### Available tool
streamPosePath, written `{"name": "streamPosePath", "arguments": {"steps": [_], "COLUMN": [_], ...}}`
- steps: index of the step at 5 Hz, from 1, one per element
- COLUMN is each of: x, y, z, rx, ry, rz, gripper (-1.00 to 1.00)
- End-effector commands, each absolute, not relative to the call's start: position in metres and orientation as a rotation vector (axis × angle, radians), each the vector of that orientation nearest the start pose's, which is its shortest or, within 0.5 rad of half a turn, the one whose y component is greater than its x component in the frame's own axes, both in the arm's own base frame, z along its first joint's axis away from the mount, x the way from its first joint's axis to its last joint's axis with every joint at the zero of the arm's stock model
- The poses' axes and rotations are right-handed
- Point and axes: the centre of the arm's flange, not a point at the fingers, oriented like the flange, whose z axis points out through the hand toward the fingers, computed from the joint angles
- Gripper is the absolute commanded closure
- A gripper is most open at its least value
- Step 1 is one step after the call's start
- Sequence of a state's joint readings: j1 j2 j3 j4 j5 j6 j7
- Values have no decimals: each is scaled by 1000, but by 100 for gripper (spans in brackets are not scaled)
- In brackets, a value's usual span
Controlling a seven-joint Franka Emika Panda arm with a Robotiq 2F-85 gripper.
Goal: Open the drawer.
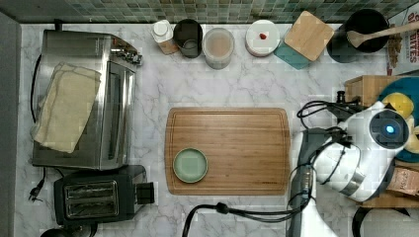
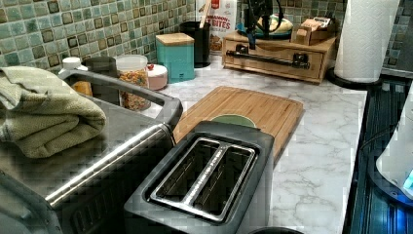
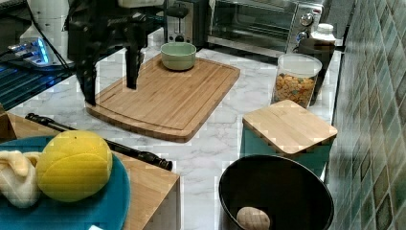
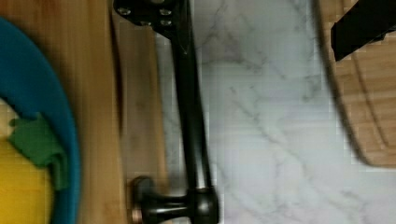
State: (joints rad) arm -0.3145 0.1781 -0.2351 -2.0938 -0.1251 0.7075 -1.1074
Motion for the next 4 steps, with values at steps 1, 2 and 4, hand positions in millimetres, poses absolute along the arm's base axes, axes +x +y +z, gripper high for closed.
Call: {"name": "streamPosePath", "arguments": {"steps": [1,2,4], "x": [487,486,490], "y": [-334,-327,-331], "z": [333,323,297], "rx": [-3255,-3242,-3252], "ry": [77,105,102], "rz": [-61,-76,-116], "gripper": [-100,-100,-100]}}
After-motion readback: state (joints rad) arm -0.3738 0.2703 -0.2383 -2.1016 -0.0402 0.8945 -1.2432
